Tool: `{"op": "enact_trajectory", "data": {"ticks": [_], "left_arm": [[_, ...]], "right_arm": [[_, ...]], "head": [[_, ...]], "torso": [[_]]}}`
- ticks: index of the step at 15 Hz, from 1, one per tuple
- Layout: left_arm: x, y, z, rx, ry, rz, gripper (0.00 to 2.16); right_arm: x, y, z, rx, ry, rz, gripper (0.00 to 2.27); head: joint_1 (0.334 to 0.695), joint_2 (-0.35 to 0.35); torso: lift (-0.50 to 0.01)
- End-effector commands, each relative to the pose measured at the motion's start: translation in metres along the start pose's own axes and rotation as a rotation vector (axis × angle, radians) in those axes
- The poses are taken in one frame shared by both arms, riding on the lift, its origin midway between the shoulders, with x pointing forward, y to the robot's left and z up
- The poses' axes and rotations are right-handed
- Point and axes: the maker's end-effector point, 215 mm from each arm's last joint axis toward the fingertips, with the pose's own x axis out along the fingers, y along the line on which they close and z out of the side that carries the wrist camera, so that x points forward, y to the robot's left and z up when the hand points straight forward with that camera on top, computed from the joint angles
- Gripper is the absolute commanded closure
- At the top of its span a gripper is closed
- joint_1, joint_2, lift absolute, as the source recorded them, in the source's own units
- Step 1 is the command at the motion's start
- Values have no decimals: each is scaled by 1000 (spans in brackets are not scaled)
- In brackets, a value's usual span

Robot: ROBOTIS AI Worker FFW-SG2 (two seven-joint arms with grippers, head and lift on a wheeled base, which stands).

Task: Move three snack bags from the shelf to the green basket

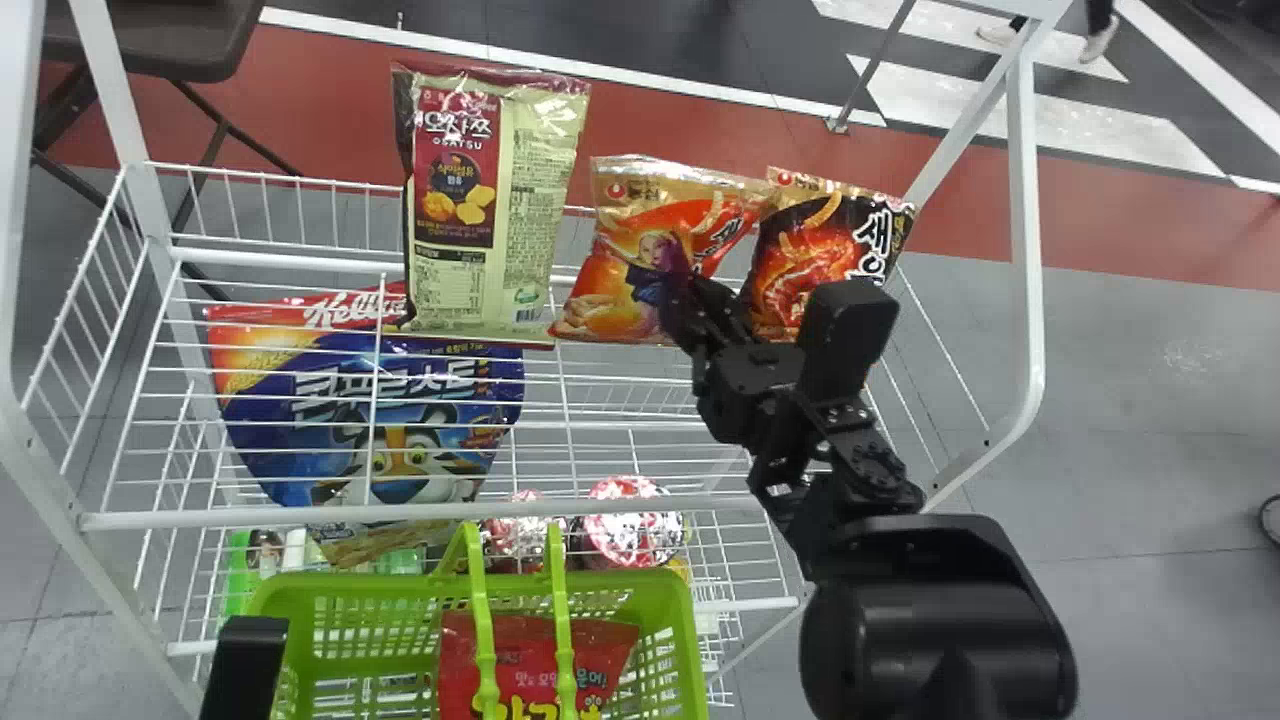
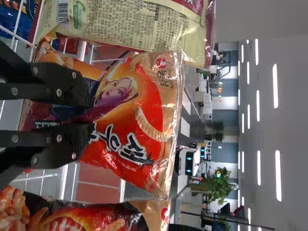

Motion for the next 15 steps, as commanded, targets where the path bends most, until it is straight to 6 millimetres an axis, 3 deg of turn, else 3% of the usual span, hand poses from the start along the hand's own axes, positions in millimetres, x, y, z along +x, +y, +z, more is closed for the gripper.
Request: {"op": "enact_trajectory", "data": {"ticks": [1,4,8,11,12,14,15], "left_arm": [[0,0,1,-4,8,0,1696],[-2,-1,-3,-17,26,-3,1696],[-9,1,-5,-29,21,0,1696],[-13,2,-7,-34,9,13,1696],[-13,2,-4,-30,4,17,1696],[-11,3,-1,-23,5,20,1696],[-10,4,1,-21,3,21,1696]], "right_arm": [[-23,-4,22,-1,-40,-5,2098],[-55,-5,47,17,-71,7,2098],[-116,-7,41,117,71,47,2098],[-166,0,19,227,243,129,2098],[-191,-1,10,268,315,147,2098],[-243,9,-30,442,519,197,2098],[-262,9,-39,491,586,193,2098]], "head": [[695,-350],[695,-350],[695,-350],[695,-350],[695,-350],[695,-350],[695,-350]], "torso": [[-47],[-47],[-47],[-47],[-47],[-47],[-47]]}}
